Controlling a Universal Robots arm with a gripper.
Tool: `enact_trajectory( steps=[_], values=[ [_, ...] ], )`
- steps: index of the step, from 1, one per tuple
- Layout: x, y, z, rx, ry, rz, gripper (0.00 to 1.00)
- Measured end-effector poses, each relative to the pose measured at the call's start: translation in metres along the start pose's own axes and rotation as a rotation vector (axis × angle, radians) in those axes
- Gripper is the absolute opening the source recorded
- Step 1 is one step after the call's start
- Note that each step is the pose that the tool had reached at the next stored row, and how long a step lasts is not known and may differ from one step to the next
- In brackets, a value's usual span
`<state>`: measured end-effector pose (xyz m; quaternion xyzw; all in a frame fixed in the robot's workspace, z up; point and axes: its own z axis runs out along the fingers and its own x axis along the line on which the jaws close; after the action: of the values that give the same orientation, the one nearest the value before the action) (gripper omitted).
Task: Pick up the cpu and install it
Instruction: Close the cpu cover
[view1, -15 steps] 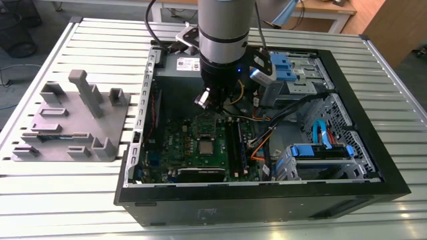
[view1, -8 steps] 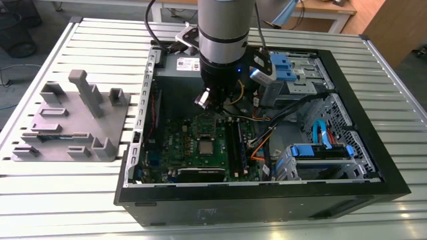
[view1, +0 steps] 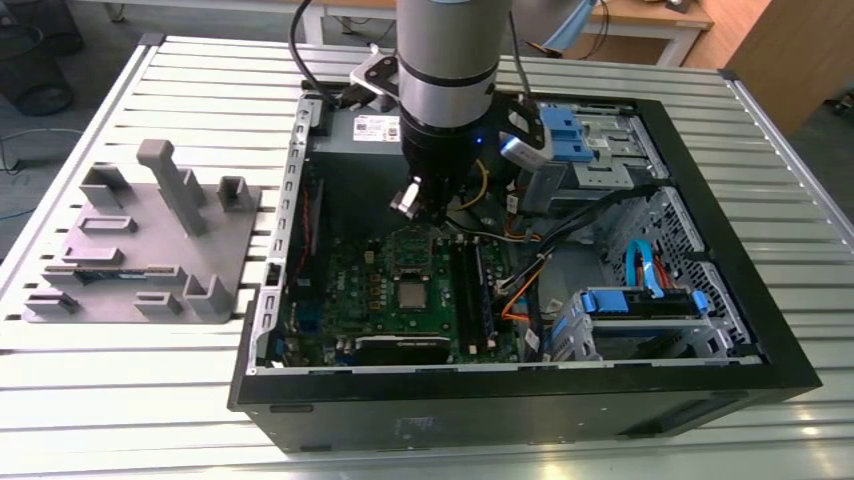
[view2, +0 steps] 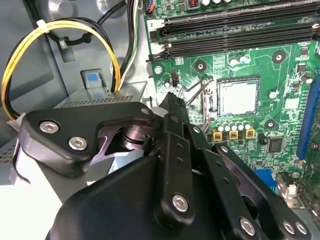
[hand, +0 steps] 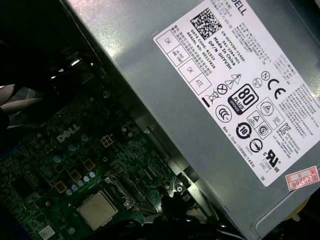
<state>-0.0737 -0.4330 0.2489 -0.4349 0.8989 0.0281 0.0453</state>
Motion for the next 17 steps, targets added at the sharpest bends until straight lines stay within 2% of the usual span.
enact_trajectory(
  steps=[10,13,17],
  values=[
    [-0.0004,-0.0007,0.0003,-0.0031,-0.0004,-0.024,0.11],
    [0.0,-0.001,0.0,-0.0077,-0.0058,-0.027,0.11],
    [0.0008,-0.0016,-0.0009,-0.0168,-0.0171,-0.03,0.11]
  ],
)
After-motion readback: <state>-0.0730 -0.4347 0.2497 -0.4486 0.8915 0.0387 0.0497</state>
